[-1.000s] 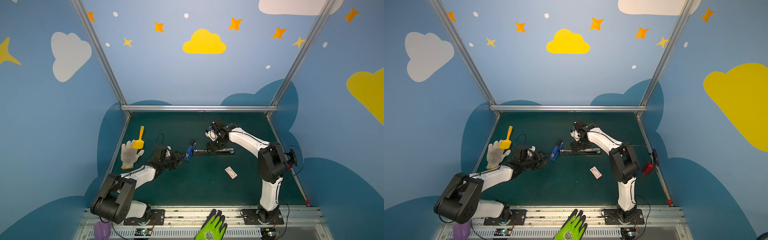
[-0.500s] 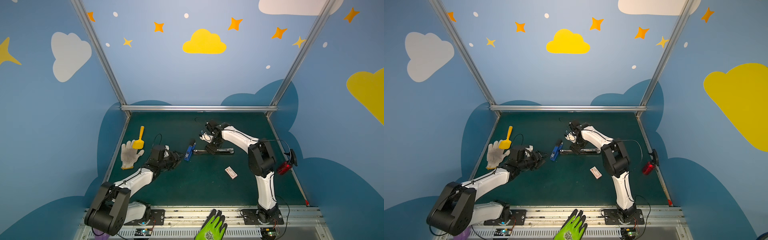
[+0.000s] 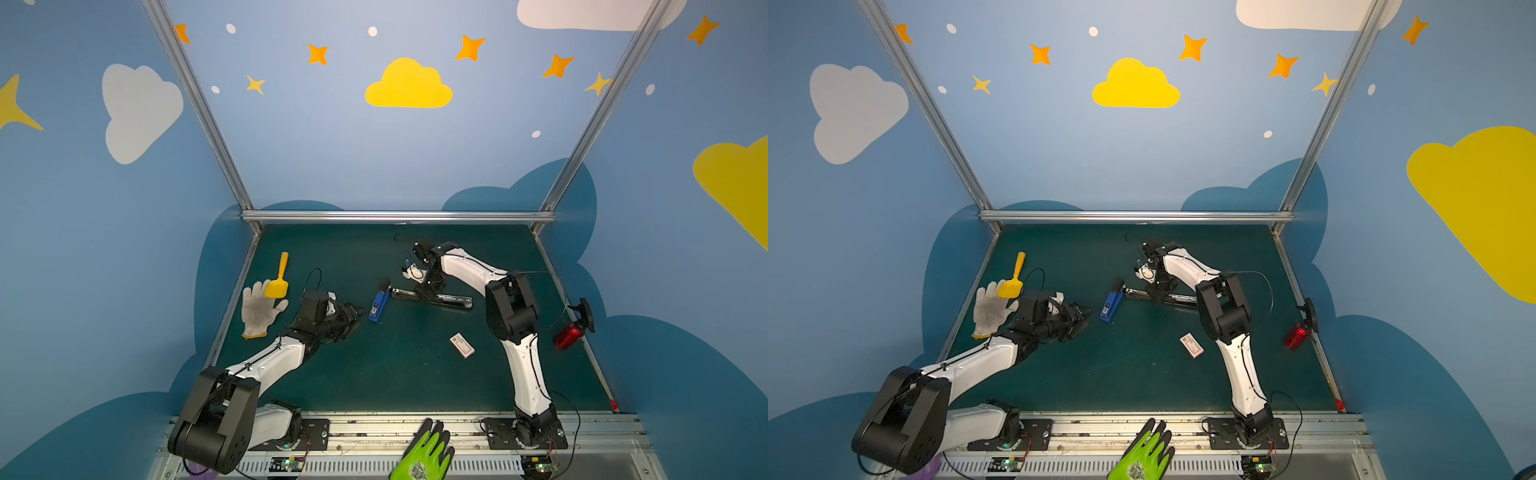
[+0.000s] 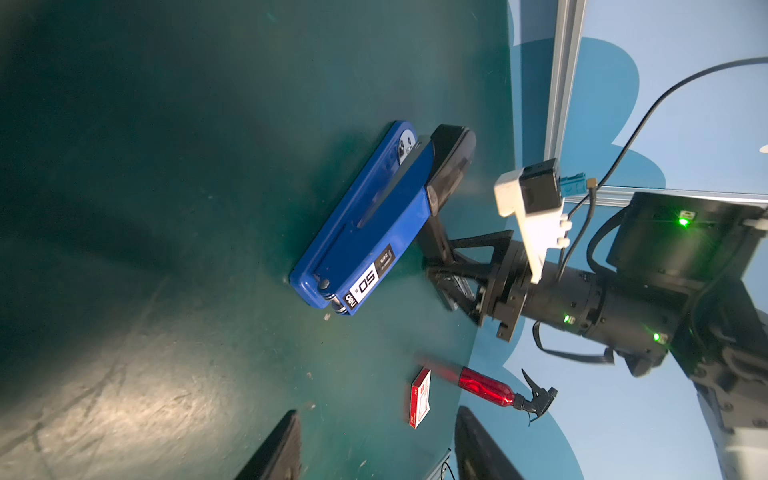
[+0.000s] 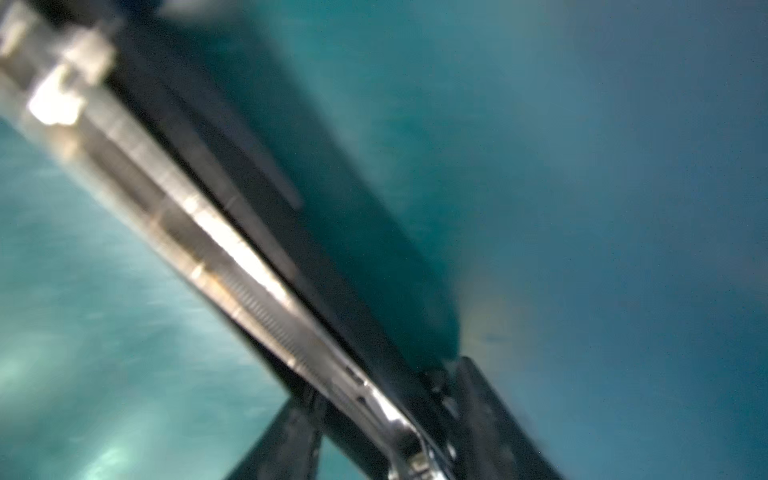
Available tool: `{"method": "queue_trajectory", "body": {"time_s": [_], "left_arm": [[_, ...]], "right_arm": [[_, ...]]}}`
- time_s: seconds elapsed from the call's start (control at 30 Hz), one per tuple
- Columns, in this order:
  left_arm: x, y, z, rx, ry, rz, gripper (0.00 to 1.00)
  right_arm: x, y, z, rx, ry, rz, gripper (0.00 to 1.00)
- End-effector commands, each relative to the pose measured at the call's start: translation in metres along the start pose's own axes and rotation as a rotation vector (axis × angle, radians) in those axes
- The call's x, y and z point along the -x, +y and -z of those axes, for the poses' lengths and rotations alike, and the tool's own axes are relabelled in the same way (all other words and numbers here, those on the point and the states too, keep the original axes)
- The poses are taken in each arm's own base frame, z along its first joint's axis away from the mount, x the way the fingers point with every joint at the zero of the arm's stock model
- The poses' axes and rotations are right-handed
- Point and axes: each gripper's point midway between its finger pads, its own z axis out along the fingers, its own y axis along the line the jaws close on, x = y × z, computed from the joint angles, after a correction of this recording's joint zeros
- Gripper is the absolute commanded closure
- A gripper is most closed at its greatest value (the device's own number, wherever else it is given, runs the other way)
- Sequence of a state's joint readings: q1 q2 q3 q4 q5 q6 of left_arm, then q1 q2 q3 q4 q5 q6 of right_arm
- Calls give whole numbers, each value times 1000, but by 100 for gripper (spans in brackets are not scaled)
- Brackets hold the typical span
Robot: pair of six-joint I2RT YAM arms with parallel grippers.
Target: Load the staples into the stapler
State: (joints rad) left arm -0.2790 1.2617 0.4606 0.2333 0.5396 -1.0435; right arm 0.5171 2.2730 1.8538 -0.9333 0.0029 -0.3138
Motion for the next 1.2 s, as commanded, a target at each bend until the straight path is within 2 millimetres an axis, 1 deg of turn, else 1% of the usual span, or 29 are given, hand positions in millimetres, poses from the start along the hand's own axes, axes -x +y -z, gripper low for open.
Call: {"method": "queue_trajectory", "body": {"time_s": [0.0,0.07,0.17,0.2,0.23,0.3,0.43,0.53,0.6,0.7,0.73,0.77,0.83,0.93,1.0,1.07,1.17], "left_arm": [[0,6,1,17,-6,-10,42],[1,7,0,19,-3,-8,41],[1,6,-2,15,0,-4,41],[1,6,-3,14,3,-4,41],[1,5,-3,13,4,-3,41],[1,6,-4,13,9,-3,41],[1,6,-5,13,15,-5,41],[1,6,-6,14,17,-4,41],[0,6,-7,11,22,-3,41],[0,5,-8,6,27,-3,41],[0,5,-9,4,29,-3,41],[0,5,-9,4,30,-3,41],[-1,4,-9,1,33,-4,41],[-1,3,-6,-1,30,-8,41],[-1,1,-4,-1,26,-16,41],[0,-1,-2,4,23,-26,41],[2,-4,1,37,16,-55,41]], "right_arm": [[2,-34,2,-42,-14,-128,62],[6,-46,4,-56,-22,-169,69],[13,-62,6,-66,-17,-281,80],[16,-66,6,-62,-9,-320,85],[17,-66,4,-58,2,-347,88],[21,-70,2,-66,19,-421,89],[20,-73,0,-65,47,-600,89],[20,-62,-1,7,54,-773,87],[20,-55,1,26,62,-842,87],[22,-50,3,15,47,-906,84],[24,-48,5,13,41,-919,82],[25,-47,8,6,34,-930,78],[30,-44,12,3,15,-925,65],[29,-45,20,-16,8,-914,52],[28,-47,33,-27,-11,-906,49],[25,-49,46,-42,-35,-893,48],[20,-47,72,-47,-96,-870,47]]}}
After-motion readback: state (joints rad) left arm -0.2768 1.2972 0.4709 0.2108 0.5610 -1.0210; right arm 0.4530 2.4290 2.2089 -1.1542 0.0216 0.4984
